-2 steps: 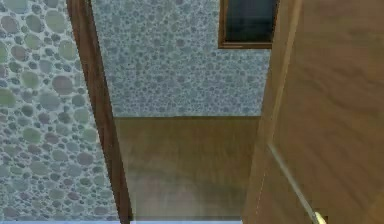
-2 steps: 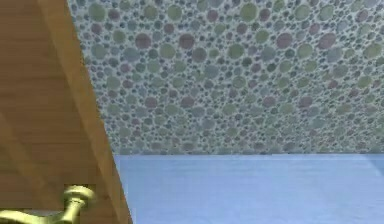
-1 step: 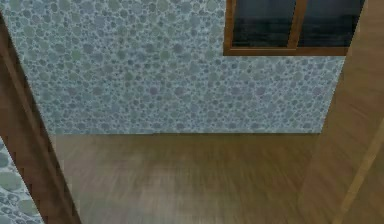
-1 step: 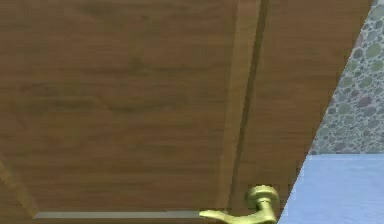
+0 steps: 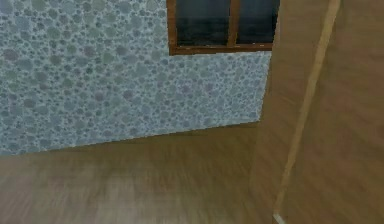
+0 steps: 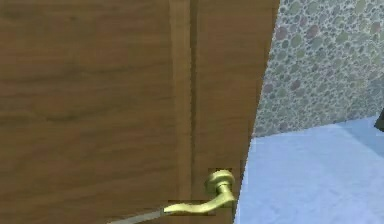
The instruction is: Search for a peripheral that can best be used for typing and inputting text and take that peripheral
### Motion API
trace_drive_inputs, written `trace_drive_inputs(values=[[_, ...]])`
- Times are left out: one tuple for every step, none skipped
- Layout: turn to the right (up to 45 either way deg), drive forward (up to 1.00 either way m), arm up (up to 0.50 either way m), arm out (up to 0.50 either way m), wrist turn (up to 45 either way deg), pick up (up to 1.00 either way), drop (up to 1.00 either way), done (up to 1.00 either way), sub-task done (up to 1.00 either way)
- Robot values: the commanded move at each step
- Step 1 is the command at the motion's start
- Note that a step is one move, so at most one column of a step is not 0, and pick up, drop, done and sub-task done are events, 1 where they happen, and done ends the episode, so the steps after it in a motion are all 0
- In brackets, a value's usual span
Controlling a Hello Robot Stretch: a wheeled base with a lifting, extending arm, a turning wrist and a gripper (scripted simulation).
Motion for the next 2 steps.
trace_drive_inputs(values=[[0.0, 0.95, 0.00, 0.00, 0.0, 0.00, 0.00, 0.00, 0.00], [45.0, 0.00, 0.00, 0.00, 0.0, 0.00, 0.00, 0.00, 0.00]])
